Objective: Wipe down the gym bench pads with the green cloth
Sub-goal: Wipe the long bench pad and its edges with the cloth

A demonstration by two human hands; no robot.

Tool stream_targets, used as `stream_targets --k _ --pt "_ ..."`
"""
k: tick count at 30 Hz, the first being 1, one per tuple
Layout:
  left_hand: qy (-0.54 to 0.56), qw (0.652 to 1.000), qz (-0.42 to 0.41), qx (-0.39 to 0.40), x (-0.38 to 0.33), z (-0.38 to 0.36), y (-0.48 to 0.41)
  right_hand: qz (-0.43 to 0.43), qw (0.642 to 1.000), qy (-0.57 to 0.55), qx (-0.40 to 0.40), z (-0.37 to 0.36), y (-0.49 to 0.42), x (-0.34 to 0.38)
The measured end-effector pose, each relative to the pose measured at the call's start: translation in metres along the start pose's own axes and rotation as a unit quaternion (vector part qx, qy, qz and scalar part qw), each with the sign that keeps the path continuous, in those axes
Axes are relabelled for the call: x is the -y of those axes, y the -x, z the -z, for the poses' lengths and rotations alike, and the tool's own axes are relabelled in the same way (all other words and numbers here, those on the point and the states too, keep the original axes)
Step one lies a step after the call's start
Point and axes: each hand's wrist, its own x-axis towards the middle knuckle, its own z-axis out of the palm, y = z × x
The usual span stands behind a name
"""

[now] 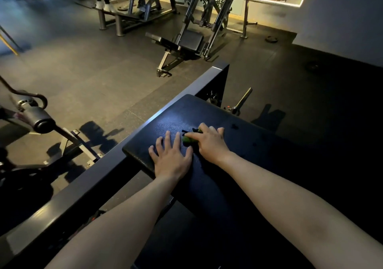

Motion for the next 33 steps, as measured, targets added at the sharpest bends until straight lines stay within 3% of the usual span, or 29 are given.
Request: stream_targets --k 11,13,17,20,26,33 --pt "-0.019 1.000 0.012 -0.014 -0.003 -0.001 0.001 -0.177 0.980 -0.041 -0.084 0.003 -0.031 -0.067" --pt "-0.023 0.999 0.018 -0.014 -0.003 -0.002 0.000 -0.132 0.987 -0.064 -0.061 0.004 -0.026 -0.058" --pt "-0.021 0.999 0.045 -0.001 -0.011 0.003 -0.005 0.049 0.990 -0.117 0.070 -0.001 -0.010 -0.035" --pt "-0.019 0.999 0.046 -0.006 -0.027 0.007 -0.016 0.075 0.986 -0.130 0.072 -0.011 -0.010 -0.037" --pt "-0.015 0.998 -0.068 0.010 -0.063 0.007 -0.061 -0.012 0.999 -0.036 0.000 -0.009 -0.021 -0.049" --pt "-0.029 0.982 -0.176 0.061 -0.067 -0.006 -0.098 -0.230 0.972 0.019 -0.037 0.007 -0.028 -0.093"
